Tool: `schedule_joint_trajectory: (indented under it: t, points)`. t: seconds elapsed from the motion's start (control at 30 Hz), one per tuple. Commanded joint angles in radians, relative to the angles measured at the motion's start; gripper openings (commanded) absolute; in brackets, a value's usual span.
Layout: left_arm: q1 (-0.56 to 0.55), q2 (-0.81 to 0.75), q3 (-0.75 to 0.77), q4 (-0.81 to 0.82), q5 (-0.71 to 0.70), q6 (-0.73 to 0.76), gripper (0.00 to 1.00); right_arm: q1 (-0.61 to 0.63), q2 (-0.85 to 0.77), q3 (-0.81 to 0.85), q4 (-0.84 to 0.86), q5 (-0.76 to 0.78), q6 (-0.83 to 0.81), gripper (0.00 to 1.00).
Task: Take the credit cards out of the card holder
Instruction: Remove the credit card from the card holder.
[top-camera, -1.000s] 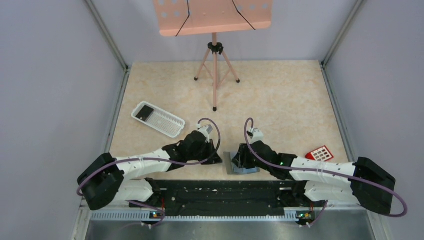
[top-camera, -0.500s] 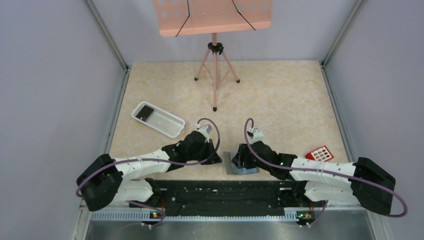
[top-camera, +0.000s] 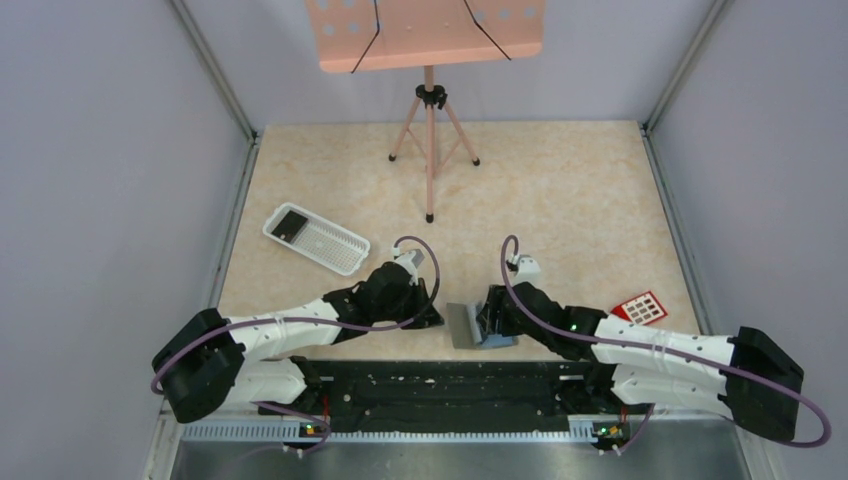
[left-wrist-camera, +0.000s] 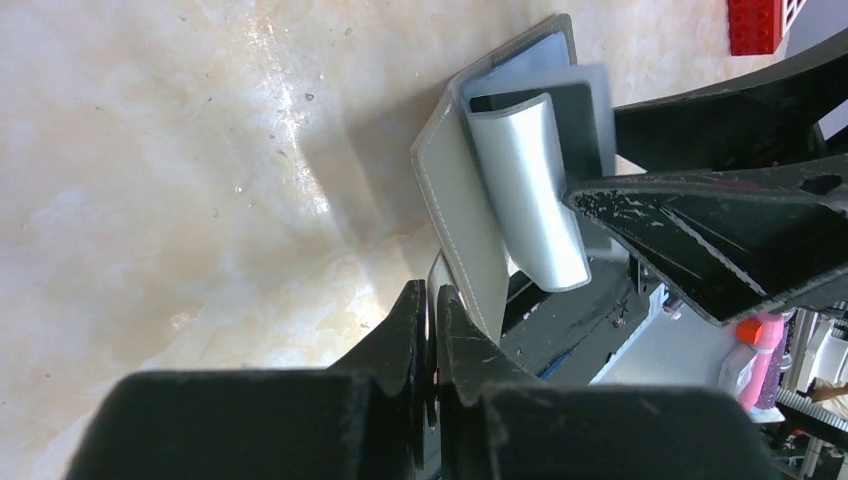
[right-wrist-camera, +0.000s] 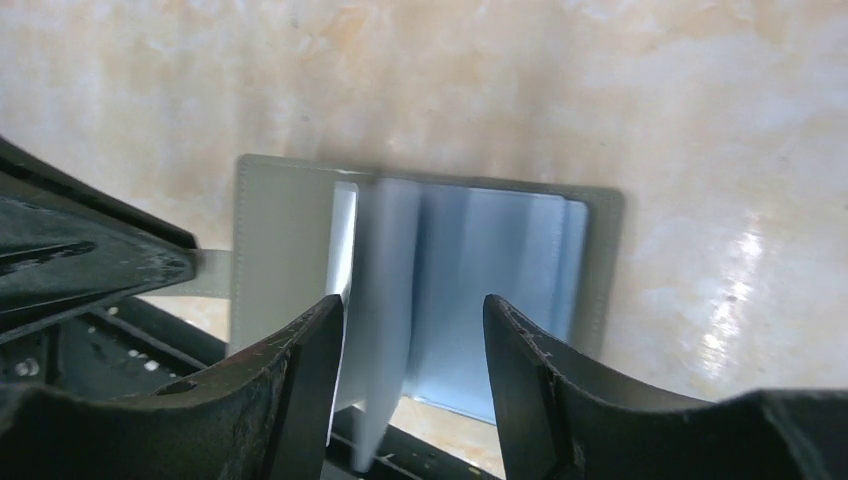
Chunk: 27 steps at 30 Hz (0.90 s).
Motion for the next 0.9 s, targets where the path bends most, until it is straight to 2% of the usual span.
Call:
schedule_joint_trajectory:
  t: [0.0, 0.57, 0.87]
  points:
    - [-0.003, -0.030, -0.003, 0.004, -0.014, 0.009, 0.00, -0.005, -0.011, 0.037, -0.126, 0.076, -0.009, 0.54]
    - [-0.003, -0.036, -0.003, -0.008, -0.019, 0.014, 0.00, -0.005, 0.081, 0.100, -0.101, 0.024, -0.061, 0.53]
    - [-0.003, -0.024, -0.002, -0.002, -0.018, 0.017, 0.00, 0.001, 0.141, 0.121, 0.006, -0.075, -0.061, 0.53]
